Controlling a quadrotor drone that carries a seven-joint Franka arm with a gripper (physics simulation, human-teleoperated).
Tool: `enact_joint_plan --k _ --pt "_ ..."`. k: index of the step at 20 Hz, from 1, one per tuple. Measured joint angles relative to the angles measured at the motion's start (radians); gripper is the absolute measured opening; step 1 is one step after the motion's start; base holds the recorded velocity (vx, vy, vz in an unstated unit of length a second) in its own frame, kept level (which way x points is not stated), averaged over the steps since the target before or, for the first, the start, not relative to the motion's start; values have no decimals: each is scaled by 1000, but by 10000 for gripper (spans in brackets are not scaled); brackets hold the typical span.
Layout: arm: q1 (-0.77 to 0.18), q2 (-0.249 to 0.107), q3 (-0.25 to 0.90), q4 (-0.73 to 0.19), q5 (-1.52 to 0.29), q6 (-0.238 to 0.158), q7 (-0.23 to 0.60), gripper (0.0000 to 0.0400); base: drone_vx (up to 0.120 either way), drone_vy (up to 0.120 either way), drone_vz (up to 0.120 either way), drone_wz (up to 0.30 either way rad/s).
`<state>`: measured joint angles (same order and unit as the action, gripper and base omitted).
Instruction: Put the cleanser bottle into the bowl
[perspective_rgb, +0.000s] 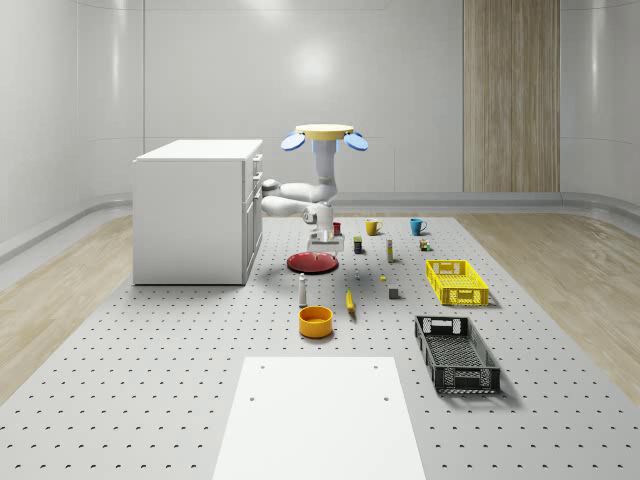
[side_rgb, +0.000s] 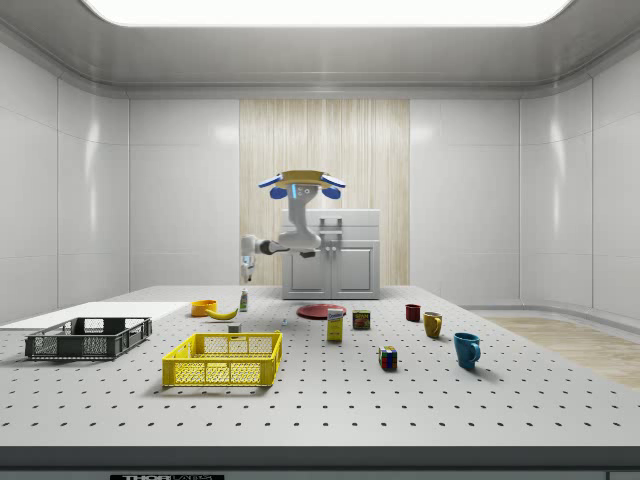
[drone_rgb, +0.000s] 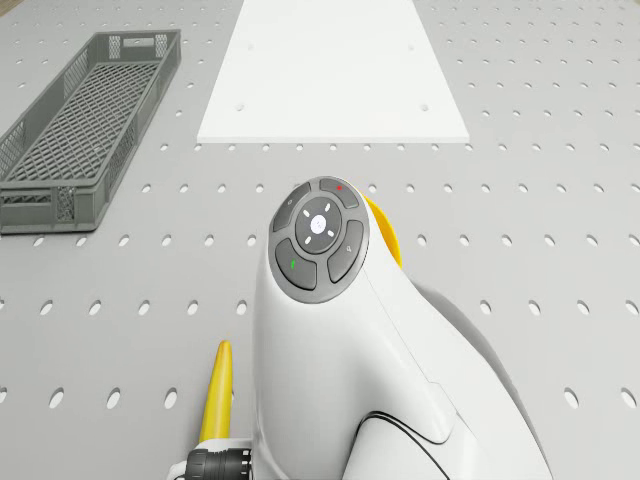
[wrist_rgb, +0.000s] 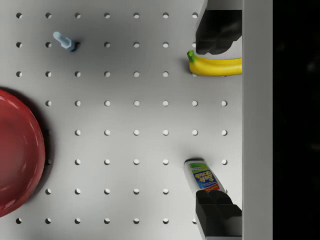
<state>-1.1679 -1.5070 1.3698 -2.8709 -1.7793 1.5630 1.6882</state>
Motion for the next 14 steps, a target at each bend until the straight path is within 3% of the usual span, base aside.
enact_joint_plan --k 4,14 --pt "4 -6 1 0 2 5 -5 400 100 0 0 0" --pt "114 -31 -8 12 1 34 -126 400 0 0 0 0"
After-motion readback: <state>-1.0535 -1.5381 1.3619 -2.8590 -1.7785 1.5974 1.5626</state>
